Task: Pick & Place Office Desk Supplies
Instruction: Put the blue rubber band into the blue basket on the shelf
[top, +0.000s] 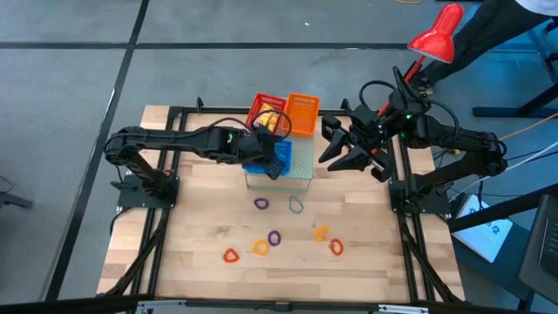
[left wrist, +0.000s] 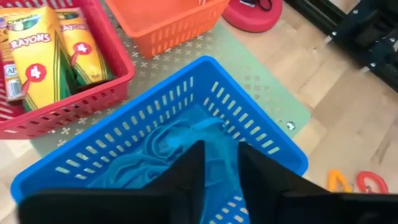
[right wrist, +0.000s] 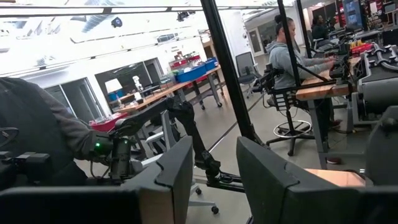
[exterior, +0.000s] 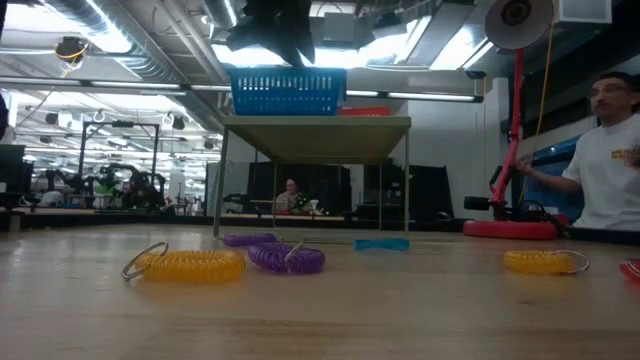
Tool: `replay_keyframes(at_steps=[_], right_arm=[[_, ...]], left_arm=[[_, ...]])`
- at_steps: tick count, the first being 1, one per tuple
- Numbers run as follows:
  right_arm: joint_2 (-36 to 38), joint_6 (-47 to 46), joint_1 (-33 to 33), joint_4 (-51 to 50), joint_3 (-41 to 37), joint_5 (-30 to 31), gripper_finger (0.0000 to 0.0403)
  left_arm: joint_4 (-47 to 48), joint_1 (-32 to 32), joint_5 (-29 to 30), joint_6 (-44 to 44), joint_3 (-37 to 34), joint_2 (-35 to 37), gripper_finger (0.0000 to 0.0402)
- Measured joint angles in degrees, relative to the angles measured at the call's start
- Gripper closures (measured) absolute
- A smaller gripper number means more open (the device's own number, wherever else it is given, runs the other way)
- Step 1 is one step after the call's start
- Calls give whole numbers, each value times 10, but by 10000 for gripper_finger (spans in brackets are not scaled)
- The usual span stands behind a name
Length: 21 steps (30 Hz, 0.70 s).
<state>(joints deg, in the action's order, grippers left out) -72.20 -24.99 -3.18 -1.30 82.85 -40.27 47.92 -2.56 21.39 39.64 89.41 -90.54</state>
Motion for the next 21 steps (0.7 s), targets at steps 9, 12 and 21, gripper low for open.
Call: replay_keyframes(at_steps=[9, 12, 21], right_arm=[[0, -15, 0, 0, 0, 0, 275], [0, -64, 0, 0, 0, 0, 275], [-2, -106, 8, -9, 0, 84, 275]], left_arm=[[7, 0, 13, 2, 0, 0, 235], [6, -1, 33, -3, 1, 0, 229], [-137, -64, 146, -56, 47, 75, 229]])
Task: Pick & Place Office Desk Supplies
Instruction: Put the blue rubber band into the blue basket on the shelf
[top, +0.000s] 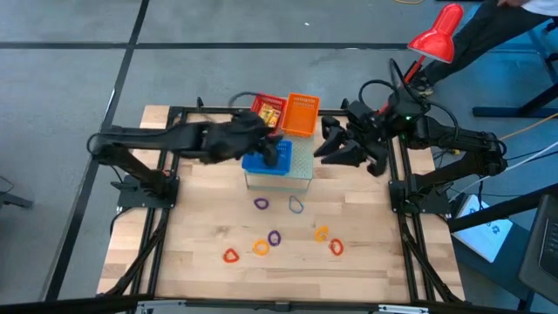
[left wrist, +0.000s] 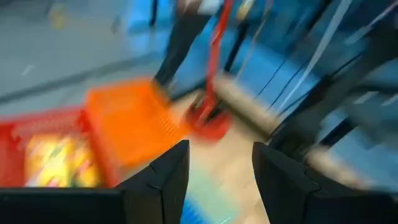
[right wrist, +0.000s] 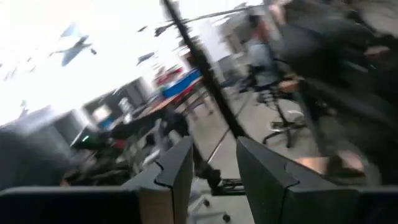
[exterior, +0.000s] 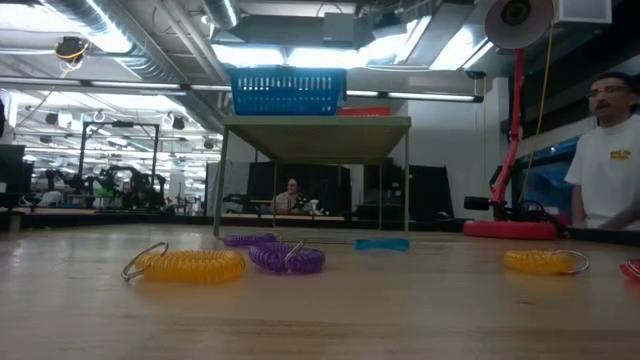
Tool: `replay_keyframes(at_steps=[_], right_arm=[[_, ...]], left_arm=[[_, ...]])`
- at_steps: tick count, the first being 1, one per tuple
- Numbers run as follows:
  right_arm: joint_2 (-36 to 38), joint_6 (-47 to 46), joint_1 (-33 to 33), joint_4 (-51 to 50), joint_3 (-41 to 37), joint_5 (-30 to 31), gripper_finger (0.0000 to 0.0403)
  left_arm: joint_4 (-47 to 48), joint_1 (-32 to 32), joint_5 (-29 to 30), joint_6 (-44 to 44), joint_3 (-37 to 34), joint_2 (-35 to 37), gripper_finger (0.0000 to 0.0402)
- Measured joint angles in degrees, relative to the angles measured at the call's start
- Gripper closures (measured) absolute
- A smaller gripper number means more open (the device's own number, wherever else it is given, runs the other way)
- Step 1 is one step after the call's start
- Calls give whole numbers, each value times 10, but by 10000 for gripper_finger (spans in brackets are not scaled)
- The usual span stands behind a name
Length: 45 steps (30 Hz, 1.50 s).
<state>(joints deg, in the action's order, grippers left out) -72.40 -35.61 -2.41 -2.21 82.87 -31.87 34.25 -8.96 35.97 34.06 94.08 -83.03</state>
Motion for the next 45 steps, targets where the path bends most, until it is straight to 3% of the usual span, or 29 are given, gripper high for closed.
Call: replay_keyframes(at_steps=[4, 9, 13, 16, 18, 20, 23, 26, 30, 35, 40, 45], right_arm=[[-9, -74, 2, -19, 0, 76, 275], [-23, -91, 2, -13, 0, 88, 275], [-22, -20, 1, 44, -1, 88, 275], [14, 39, 1, 75, -1, 70, 275], [54, 90, 1, 45, 0, 78, 275], [97, 137, 3, -26, 1, 129, 275], [152, 170, 20, -92, -23, 245, 275], [206, 152, 59, -83, -101, 340, 275], [248, 107, 113, 16, -242, 421, 275], [264, 43, 146, 146, -379, 508, 275], [266, 28, 151, 229, -436, 510, 275], [267, 28, 149, 229, -441, 525, 275]], left_arm=[[-98, -90, 117, -55, 1, 30, 236], [-101, -213, 289, -89, 1, 28, 246], [-78, -283, 352, -64, 0, 25, 247], [-3, -325, 383, -3, 0, 25, 247], [75, -356, 398, 64, 0, 30, 247], [183, -392, 421, 171, 0, 36, 247], [371, -460, 490, 405, -12, 39, 247], [496, -518, 533, 623, -64, 37, 247], [477, -545, 470, 753, -166, 36, 247], [255, -519, 441, 788, -325, 33, 247], [-39, -464, 333, 610, -429, 26, 247], [-280, -334, 80, 341, -463, 19, 247]])
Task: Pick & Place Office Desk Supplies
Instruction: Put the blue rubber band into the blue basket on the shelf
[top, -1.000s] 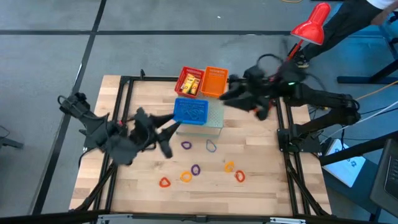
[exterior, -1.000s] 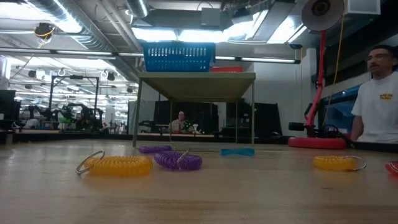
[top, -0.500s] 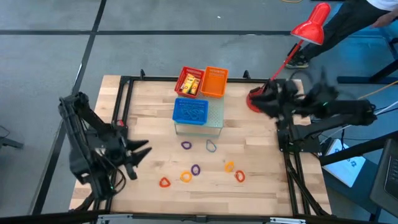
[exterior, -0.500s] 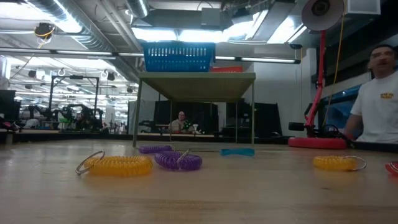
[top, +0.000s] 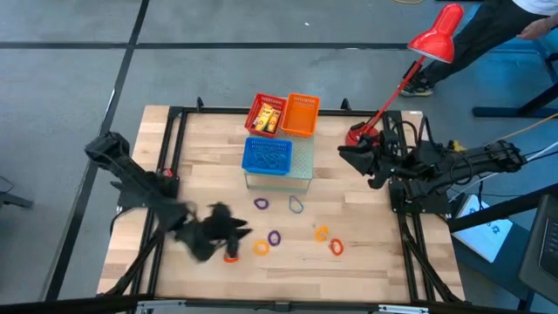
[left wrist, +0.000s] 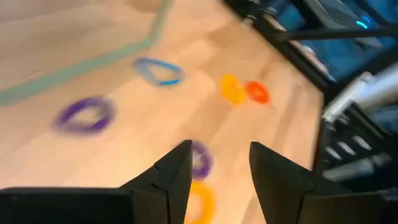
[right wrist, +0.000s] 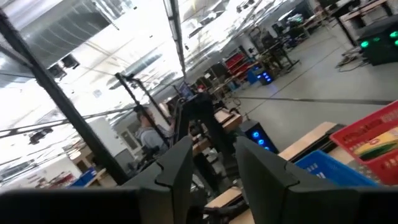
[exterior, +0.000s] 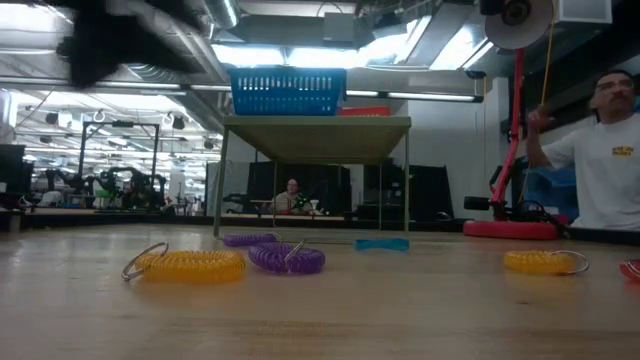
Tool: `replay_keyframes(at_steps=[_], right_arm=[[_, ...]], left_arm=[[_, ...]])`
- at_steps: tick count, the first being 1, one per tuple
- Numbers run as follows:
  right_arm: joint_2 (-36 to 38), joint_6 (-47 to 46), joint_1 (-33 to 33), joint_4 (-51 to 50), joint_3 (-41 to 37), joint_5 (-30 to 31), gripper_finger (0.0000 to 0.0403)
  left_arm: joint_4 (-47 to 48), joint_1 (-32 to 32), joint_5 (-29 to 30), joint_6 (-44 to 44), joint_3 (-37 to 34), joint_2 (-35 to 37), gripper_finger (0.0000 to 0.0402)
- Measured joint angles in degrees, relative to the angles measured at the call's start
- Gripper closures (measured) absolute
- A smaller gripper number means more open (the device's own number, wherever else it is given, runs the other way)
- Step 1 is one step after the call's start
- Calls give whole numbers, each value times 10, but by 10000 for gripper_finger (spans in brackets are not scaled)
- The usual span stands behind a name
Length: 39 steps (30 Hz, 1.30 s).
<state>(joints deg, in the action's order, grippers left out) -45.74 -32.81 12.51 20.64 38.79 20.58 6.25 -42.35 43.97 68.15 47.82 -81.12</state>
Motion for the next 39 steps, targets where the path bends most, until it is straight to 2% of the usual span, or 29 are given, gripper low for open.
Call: replay_keyframes(at_steps=[3, 6, 9, 13, 17, 24, 33, 39], right_arm=[[2, 1, -1, -1, 0, 4, 275], [6, 1, -1, 0, 0, -9, 275], [13, 1, 0, -1, 0, -34, 275], [23, -2, 0, -1, 0, -63, 275], [32, -1, 0, -1, 0, -84, 275], [37, 3, 0, -13, 0, -112, 275], [37, -9, 0, -14, 1, -168, 275], [37, -11, 0, -14, 1, -185, 275]], left_arm=[[-63, 88, -77, -104, 16, -17, 247], [-19, 169, -157, -129, 49, -63, 247], [25, 212, -182, -123, 97, -121, 247], [53, 216, -157, -120, 189, -180, 247], [125, 207, -133, -127, 283, -244, 247], [228, 209, -172, -120, 415, -361, 247], [388, 214, -183, -261, 606, -481, 266], [423, 224, -237, -344, 658, -514, 260]])
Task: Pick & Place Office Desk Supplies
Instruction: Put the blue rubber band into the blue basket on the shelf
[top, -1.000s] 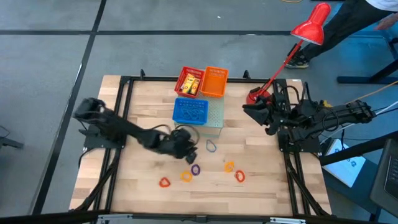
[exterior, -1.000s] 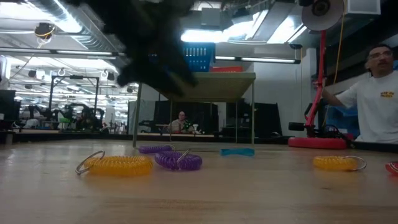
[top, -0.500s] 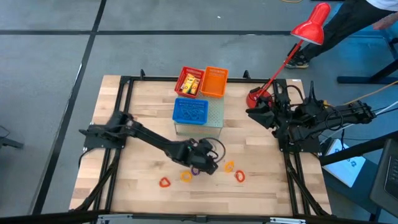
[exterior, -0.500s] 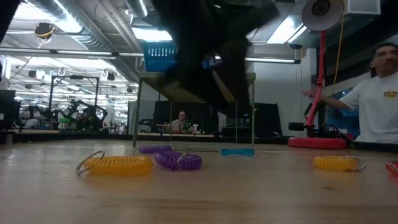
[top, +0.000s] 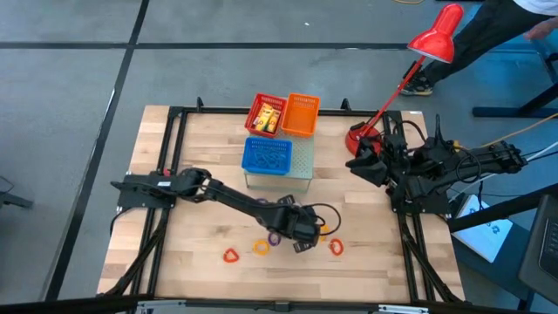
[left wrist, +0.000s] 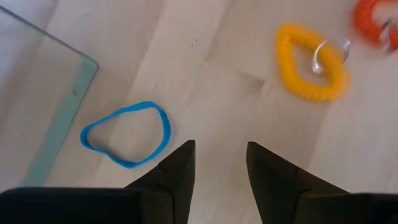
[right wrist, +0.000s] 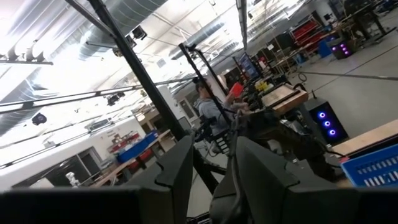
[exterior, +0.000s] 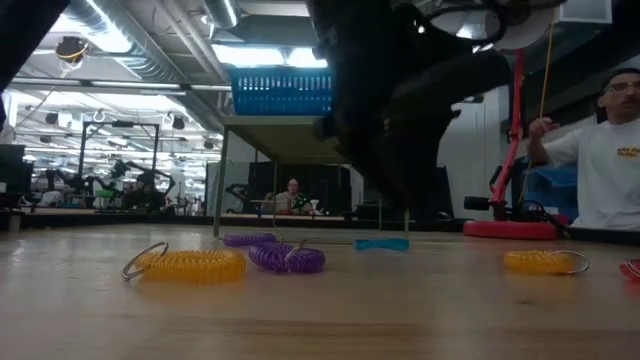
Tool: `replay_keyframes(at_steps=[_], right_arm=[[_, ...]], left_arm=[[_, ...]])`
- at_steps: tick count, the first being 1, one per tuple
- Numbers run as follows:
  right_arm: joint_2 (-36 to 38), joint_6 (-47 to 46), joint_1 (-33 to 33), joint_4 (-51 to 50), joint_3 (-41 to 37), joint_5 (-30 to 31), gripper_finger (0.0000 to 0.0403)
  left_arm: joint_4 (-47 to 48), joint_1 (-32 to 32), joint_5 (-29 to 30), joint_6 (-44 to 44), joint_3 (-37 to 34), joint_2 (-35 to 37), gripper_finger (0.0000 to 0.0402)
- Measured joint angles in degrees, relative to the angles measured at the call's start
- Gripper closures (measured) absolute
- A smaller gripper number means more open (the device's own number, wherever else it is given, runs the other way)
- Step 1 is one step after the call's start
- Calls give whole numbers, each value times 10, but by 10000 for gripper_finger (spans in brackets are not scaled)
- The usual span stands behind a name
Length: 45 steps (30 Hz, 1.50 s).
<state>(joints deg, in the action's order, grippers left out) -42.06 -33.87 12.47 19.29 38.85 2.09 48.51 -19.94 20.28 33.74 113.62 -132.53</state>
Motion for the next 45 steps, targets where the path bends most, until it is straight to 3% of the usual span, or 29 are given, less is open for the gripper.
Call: replay_keyframes(at_steps=[8, 13, 17, 21, 33, 40, 45], right_arm=[[0, 32, 0, -4, 0, 45, 275], [-1, 91, 0, -4, 0, 50, 275], [-3, 110, 0, -4, 0, 50, 275], [-3, 119, 0, -4, 0, 43, 275], [-13, 119, 0, -4, 0, 43, 275], [-20, 115, 0, -4, 0, 43, 275], [-20, 114, 0, -1, 0, 43, 275]], left_arm=[[12, 6, 28, -79, 1, 23, 232], [15, 20, -27, -163, 1, 26, 232], [41, 28, -25, -209, 0, 23, 233], [71, 43, -54, -216, -3, 21, 234], [5, 73, -105, -303, -33, 13, 258], [7, 77, -137, -297, -34, 0, 257], [18, 76, -125, -273, -33, -13, 264]])
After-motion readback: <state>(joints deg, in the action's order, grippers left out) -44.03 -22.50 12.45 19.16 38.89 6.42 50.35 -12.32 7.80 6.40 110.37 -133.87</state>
